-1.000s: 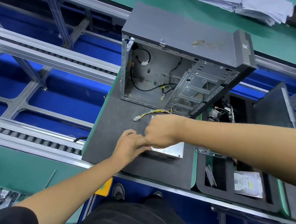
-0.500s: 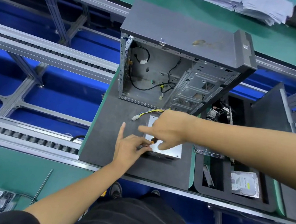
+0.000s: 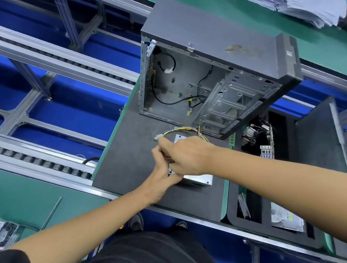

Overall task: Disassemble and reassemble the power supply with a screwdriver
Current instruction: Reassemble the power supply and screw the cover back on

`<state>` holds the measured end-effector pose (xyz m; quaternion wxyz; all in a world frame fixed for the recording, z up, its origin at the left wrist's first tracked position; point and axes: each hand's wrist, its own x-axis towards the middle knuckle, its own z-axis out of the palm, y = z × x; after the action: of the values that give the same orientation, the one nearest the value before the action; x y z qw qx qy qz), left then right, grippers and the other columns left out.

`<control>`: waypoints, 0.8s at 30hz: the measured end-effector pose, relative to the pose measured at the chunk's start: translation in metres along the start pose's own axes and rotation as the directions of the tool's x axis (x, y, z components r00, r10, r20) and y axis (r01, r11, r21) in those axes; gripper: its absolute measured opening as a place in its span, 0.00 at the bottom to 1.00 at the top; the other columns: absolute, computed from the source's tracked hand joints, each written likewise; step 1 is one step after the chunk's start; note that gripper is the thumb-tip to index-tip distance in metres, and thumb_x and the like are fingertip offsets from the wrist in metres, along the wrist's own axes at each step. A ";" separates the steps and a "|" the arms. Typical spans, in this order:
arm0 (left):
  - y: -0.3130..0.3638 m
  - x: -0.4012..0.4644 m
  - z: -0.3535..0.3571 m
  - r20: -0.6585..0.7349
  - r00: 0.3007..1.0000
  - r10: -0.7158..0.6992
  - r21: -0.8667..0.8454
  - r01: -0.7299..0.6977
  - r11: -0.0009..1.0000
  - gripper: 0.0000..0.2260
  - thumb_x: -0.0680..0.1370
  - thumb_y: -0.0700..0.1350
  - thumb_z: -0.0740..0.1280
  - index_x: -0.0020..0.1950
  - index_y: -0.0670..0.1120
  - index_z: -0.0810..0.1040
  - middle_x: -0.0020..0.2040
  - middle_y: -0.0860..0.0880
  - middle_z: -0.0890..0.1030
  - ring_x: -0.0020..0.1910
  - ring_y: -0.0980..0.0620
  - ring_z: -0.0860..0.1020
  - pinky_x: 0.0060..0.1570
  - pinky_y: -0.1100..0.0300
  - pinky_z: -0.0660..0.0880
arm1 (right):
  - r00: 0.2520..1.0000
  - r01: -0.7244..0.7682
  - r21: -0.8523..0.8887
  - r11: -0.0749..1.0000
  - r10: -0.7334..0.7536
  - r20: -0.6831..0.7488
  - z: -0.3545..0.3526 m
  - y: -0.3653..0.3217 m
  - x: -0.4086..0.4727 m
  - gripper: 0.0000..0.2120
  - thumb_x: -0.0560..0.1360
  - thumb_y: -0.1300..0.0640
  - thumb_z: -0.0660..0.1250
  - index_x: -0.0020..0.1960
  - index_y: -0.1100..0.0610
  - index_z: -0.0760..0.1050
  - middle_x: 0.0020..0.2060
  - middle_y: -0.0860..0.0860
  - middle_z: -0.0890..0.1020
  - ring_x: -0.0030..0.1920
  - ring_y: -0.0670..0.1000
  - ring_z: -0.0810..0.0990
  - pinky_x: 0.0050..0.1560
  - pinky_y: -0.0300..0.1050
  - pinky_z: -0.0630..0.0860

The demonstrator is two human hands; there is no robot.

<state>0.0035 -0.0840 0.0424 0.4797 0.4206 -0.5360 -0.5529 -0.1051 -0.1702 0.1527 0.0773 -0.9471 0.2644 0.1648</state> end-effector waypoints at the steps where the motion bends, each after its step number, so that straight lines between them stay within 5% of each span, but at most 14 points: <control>1: -0.001 0.000 0.004 -0.007 1.000 -0.018 -0.017 0.018 1.000 0.21 0.73 0.50 0.68 0.55 0.62 0.56 0.63 0.55 0.65 0.64 0.56 0.70 0.64 0.50 0.74 | 1.000 -0.026 0.011 1.000 0.026 -0.001 0.001 0.000 -0.001 0.17 0.73 0.56 0.62 0.59 0.56 0.62 0.31 0.49 0.73 0.29 0.55 0.70 0.28 0.46 0.53; 5: -0.013 0.008 0.009 -0.074 0.997 -0.015 0.063 0.020 0.998 0.25 0.75 0.51 0.68 0.66 0.64 0.58 0.65 0.59 0.70 0.66 0.59 0.73 0.59 0.63 0.75 | 0.989 -0.055 -0.043 0.998 0.048 -0.138 0.003 -0.002 -0.005 0.13 0.77 0.50 0.55 0.56 0.57 0.58 0.25 0.47 0.67 0.24 0.52 0.65 0.27 0.45 0.52; 7: -0.011 0.014 0.013 -0.077 0.997 -0.016 0.091 0.023 0.996 0.19 0.78 0.56 0.65 0.67 0.65 0.64 0.64 0.66 0.71 0.65 0.66 0.72 0.58 0.71 0.71 | 0.977 -0.070 0.016 0.997 0.072 -0.201 0.002 -0.003 -0.002 0.14 0.77 0.45 0.53 0.51 0.55 0.55 0.23 0.48 0.70 0.23 0.53 0.67 0.26 0.45 0.55; 9: -0.011 0.018 0.016 -0.171 0.985 0.016 0.087 -0.001 0.996 0.14 0.81 0.60 0.61 0.66 0.65 0.63 0.60 0.69 0.71 0.59 0.66 0.74 0.55 0.69 0.74 | 0.942 -0.139 0.161 0.977 0.180 -0.282 0.004 0.002 0.000 0.17 0.73 0.40 0.54 0.50 0.51 0.54 0.25 0.49 0.73 0.26 0.55 0.72 0.28 0.46 0.60; 11: -0.009 0.019 0.015 -0.295 0.954 0.048 0.076 -0.027 0.997 0.09 0.81 0.61 0.59 0.60 0.64 0.63 0.50 0.62 0.74 0.44 0.59 0.73 0.44 0.63 0.72 | 0.827 -0.224 0.471 0.853 0.422 -0.372 0.018 0.016 -0.006 0.17 0.70 0.38 0.55 0.50 0.48 0.57 0.28 0.47 0.76 0.32 0.56 0.76 0.33 0.49 0.66; 13: -0.007 0.020 0.014 -0.326 0.943 0.072 0.133 -0.030 0.991 0.12 0.81 0.67 0.55 0.54 0.60 0.66 0.41 0.57 0.70 0.36 0.54 0.65 0.37 0.61 0.67 | 0.689 -0.120 0.775 0.620 0.614 -0.385 0.046 0.031 -0.016 0.13 0.70 0.45 0.58 0.51 0.51 0.63 0.33 0.46 0.78 0.37 0.53 0.78 0.40 0.51 0.71; 14: -0.007 0.019 0.015 -0.309 0.948 0.072 0.129 -0.033 0.991 0.16 0.80 0.69 0.54 0.52 0.58 0.67 0.41 0.55 0.68 0.36 0.52 0.64 0.37 0.62 0.66 | 0.684 -0.042 0.814 0.580 0.610 -0.399 0.063 0.033 -0.020 0.13 0.69 0.50 0.60 0.51 0.54 0.66 0.37 0.47 0.79 0.40 0.53 0.78 0.43 0.51 0.72; 16: -0.003 0.020 0.017 -0.297 0.953 0.053 0.053 -0.039 0.998 0.21 0.79 0.71 0.55 0.48 0.54 0.67 0.40 0.49 0.66 0.36 0.50 0.63 0.37 0.59 0.65 | 0.802 0.010 0.791 0.611 0.468 -0.372 0.099 0.025 -0.023 0.15 0.66 0.56 0.64 0.51 0.58 0.69 0.45 0.51 0.74 0.45 0.52 0.73 0.47 0.47 0.72; 18: 0.004 0.024 0.018 -0.320 0.947 0.019 -0.028 -0.030 0.999 0.22 0.79 0.71 0.57 0.47 0.52 0.68 0.38 0.47 0.66 0.35 0.51 0.63 0.37 0.59 0.64 | 0.905 -0.050 0.771 0.635 0.355 -0.234 0.126 0.012 -0.017 0.16 0.65 0.51 0.66 0.51 0.49 0.66 0.44 0.47 0.71 0.43 0.48 0.71 0.43 0.45 0.70; 21: 0.008 0.027 0.021 -0.337 0.942 0.004 -0.136 -0.053 0.989 0.21 0.79 0.70 0.57 0.43 0.53 0.70 0.35 0.50 0.67 0.33 0.49 0.61 0.35 0.54 0.60 | 0.944 -0.137 0.679 0.721 0.303 -0.132 0.143 0.009 -0.002 0.14 0.67 0.47 0.64 0.48 0.40 0.61 0.34 0.41 0.74 0.38 0.48 0.76 0.37 0.46 0.67; 24: 0.007 0.032 0.022 -0.382 0.920 -0.088 -0.146 0.034 0.989 0.18 0.81 0.63 0.58 0.38 0.52 0.69 0.34 0.50 0.67 0.34 0.49 0.61 0.36 0.52 0.59 | 0.944 -0.136 0.605 0.785 0.288 -0.162 0.151 0.019 0.009 0.08 0.72 0.51 0.68 0.48 0.49 0.71 0.39 0.49 0.81 0.43 0.59 0.80 0.40 0.49 0.70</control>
<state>-0.0230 -0.1107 0.0524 0.5863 0.5042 -0.3781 -0.5090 -0.1486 -0.1553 0.0075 0.3127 -0.8537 0.4149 -0.0354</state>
